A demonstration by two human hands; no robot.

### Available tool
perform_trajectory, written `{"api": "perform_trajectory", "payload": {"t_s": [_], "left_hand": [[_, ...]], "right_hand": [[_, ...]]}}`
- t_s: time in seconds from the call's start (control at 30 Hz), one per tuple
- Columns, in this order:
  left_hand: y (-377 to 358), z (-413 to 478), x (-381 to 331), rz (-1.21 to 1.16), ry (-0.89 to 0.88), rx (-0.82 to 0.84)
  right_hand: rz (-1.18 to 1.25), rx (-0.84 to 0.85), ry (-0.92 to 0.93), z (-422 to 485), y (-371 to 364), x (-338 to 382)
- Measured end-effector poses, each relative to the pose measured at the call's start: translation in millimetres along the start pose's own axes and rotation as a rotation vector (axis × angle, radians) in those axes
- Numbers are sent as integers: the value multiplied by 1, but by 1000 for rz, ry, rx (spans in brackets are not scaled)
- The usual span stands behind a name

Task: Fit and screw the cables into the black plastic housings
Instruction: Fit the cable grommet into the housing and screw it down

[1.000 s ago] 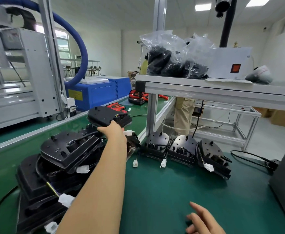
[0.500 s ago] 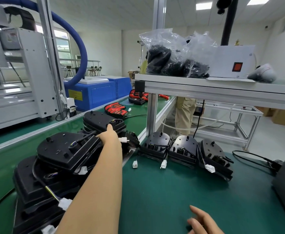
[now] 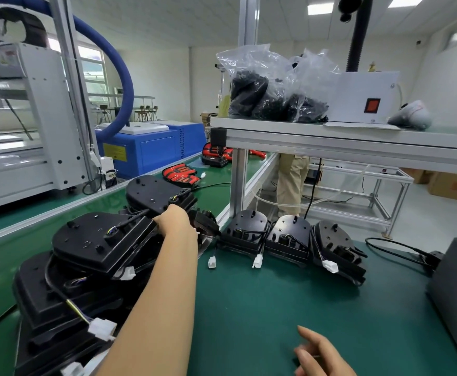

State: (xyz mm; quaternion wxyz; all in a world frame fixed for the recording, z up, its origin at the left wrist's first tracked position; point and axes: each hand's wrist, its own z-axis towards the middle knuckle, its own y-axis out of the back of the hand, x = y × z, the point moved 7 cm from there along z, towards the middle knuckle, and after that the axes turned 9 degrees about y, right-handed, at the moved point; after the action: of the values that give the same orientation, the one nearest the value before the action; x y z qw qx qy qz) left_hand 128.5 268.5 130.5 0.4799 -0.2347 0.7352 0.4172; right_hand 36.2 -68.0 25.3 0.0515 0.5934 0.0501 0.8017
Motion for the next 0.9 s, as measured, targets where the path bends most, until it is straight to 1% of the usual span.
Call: {"api": "perform_trajectory", "payload": {"t_s": [0.03,0.07,0.1,0.13,0.17,0.2,0.23,0.3,0.37,0.43,0.47,0.5,0.57,0.63,0.73,0.77,0.8,0.9], "left_hand": [[-4,0,1,-3,6,25],[-6,1,3,-166,71,-23],[-13,1,8,-499,240,22],[-20,-7,16,-688,298,62],[-23,-17,16,-741,266,84],[-24,-24,14,-772,203,68],[-28,-30,11,-770,150,73],[-41,-52,4,-740,-1,165],[-71,-82,-4,-608,-133,386],[-109,-119,-8,-377,-251,602],[-130,-137,-10,-250,-340,671],[-150,-155,-14,-95,-472,698],[-188,-189,-21,233,-753,683],[-220,-212,-24,503,-949,660],[-250,-231,-29,805,-1240,488],[-257,-233,-28,889,-1296,441],[-263,-232,-27,969,-1315,403],[-273,-223,-16,1139,-1273,371]], "right_hand": [[8,19,-8,-1,1,1],[1,13,-19,0,3,-2],[2,26,-35,0,4,-3],[-9,35,-48,0,4,-4],[-20,32,-62,-1,5,-3],[-34,35,-70,-1,6,-3],[-37,44,-85,-2,6,-2],[-15,60,-118,-2,6,0],[19,82,-166,0,7,0],[37,113,-216,2,8,1],[37,126,-221,2,9,1],[25,138,-223,3,10,1],[-22,167,-220,3,11,1],[-71,218,-217,4,9,-1],[-49,245,-221,6,9,-4],[-55,251,-211,6,8,-4],[-70,258,-198,5,8,-5],[-117,267,-146,0,8,-6]]}}
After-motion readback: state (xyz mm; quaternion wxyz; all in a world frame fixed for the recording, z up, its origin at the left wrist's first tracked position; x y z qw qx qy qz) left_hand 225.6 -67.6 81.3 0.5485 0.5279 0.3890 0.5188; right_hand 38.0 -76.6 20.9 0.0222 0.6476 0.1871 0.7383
